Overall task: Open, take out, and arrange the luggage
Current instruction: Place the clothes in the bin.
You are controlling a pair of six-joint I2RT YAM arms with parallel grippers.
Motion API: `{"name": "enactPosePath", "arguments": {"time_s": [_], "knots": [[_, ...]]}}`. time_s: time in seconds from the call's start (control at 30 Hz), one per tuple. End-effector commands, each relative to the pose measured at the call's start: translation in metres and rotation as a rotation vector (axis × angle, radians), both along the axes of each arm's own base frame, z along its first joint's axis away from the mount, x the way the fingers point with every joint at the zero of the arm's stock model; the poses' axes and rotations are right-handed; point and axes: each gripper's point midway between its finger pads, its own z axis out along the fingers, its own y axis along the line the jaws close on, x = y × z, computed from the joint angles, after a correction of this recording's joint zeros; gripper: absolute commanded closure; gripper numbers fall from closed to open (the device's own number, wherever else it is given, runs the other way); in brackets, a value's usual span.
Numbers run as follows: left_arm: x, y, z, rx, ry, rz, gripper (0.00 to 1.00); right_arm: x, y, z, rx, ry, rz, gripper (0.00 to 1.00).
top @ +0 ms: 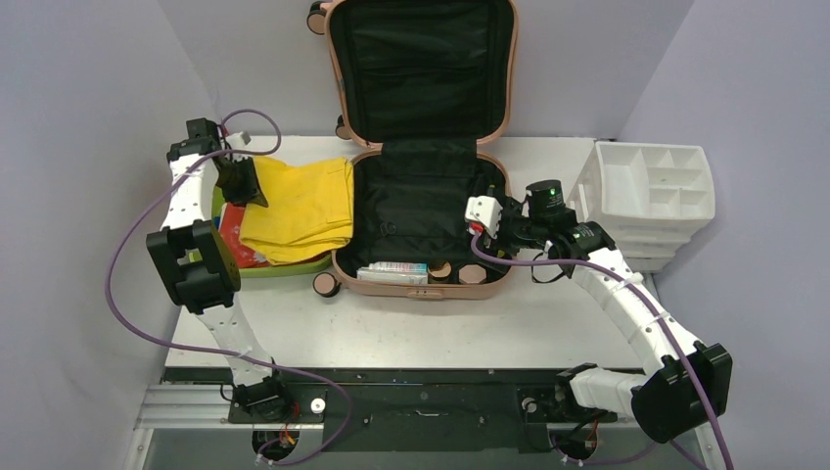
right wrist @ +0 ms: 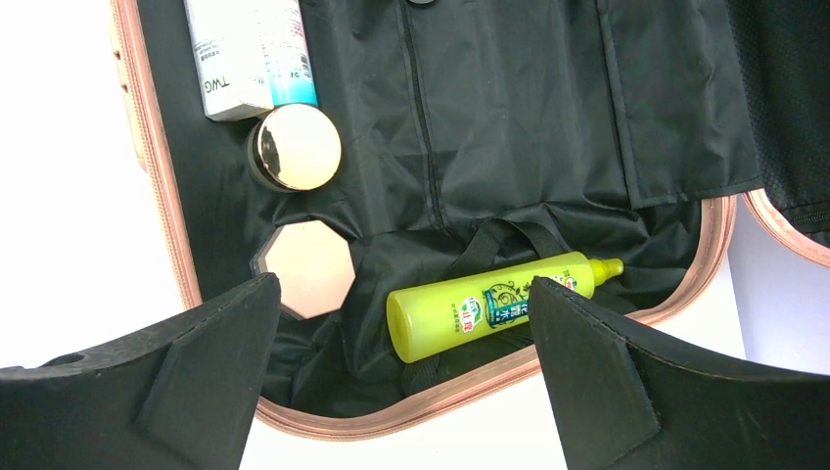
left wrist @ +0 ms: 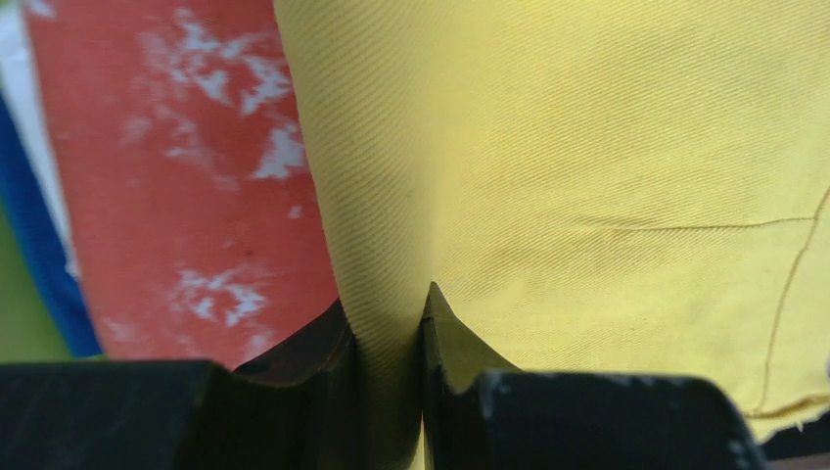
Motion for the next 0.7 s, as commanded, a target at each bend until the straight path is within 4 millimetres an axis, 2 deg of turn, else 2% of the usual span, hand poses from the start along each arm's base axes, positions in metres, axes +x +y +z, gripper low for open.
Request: {"name": "enactPosePath", "arguments": {"time_s": [0.0, 0.17, 0.3, 0.5, 0.67], "knots": [[0.016, 0.077, 0.018, 0.282, -0.103, 0.082, 1.00, -0.001, 0.007, 0.018, 0.037, -0.067, 0.031, 0.08], [0.018, 0.104, 0.024, 0.400, -0.133, 0.126, 1.00, -0.001, 0.007, 0.016, 0.037, -0.063, 0.034, 0.08], [0.027, 0.119, 0.029, 0.478, -0.175, 0.144, 1.00, -0.001, 0.008, 0.016, 0.038, -0.063, 0.036, 0.08], [0.031, 0.120, 0.028, 0.487, -0.178, 0.143, 1.00, -0.002, 0.010, 0.015, 0.034, -0.058, 0.042, 0.08], [0.019, 0.113, 0.051, 0.490, -0.222, 0.175, 1.00, -0.002, 0.009, 0.014, 0.029, -0.058, 0.042, 0.08]]}}
